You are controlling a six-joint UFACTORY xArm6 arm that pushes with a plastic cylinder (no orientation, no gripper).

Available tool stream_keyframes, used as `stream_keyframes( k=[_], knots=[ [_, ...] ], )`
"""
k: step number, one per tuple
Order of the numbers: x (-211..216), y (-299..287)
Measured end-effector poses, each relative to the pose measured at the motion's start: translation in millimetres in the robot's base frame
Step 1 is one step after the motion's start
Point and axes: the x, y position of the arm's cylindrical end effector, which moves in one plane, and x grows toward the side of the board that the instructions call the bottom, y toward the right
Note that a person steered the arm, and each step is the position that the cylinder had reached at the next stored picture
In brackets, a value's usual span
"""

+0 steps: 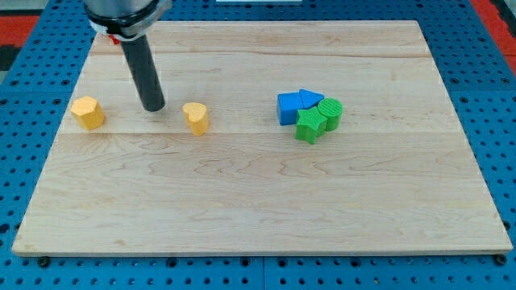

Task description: Move the yellow heart left to the green star

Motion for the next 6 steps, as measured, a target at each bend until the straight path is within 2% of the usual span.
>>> stream_keyframes(
  k=[2, 3, 4, 6],
  knots=[
    [46.3, -52.1],
    [50.4, -34.7],
    [31.2, -17.9],
    [18.1, 74.6]
  ],
)
